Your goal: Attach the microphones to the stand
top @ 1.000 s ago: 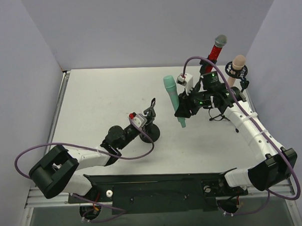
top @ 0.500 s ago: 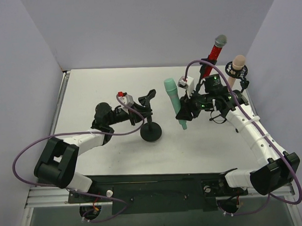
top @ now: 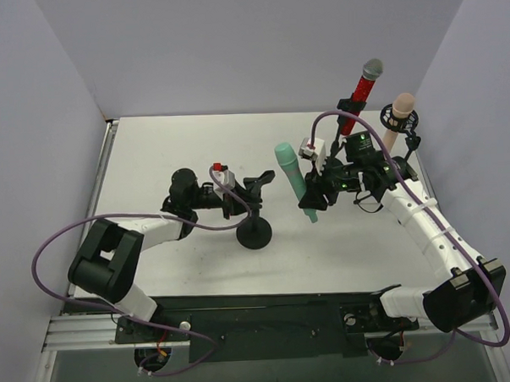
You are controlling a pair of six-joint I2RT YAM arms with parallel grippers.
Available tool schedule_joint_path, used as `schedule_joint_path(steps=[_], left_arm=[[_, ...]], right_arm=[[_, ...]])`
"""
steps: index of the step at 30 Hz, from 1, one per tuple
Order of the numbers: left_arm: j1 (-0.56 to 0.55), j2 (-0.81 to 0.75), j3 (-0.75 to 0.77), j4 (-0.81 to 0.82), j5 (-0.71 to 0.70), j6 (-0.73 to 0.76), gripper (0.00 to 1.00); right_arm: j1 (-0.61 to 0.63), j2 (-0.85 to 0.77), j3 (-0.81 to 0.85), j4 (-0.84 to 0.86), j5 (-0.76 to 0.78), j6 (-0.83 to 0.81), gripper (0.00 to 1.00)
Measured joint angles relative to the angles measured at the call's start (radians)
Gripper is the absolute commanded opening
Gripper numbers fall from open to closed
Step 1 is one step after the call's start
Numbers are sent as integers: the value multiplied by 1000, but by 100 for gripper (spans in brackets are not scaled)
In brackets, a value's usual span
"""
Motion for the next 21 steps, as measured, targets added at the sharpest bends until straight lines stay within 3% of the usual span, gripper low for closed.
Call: schedule_joint_path(steps=[6, 8, 9, 10, 11, 12, 21], left_arm=[[0, -44, -5, -108, -20, 125, 33], [0, -67, -21, -124, -51, 156, 51], [0, -79, -29, -137, -69, 172, 65], [1, -88, -36, -151, -82, 184, 70], [1, -101, -44, -171, -101, 199, 83], [1, -112, -50, -190, -115, 212, 87], [7, -287, -89, -399, -264, 334, 88]], right_arm=[[-1, 0, -10, -2, -21, -40, 0], [-4, 0, -11, -2, -25, -50, 0], [-5, 0, -12, -2, -26, -52, 0], [-6, 0, -12, -2, -27, -54, 0], [-7, 0, -13, -1, -28, -56, 0], [-7, -1, -14, -2, -29, -58, 0], [-12, -23, -16, -2, -31, -76, 0]])
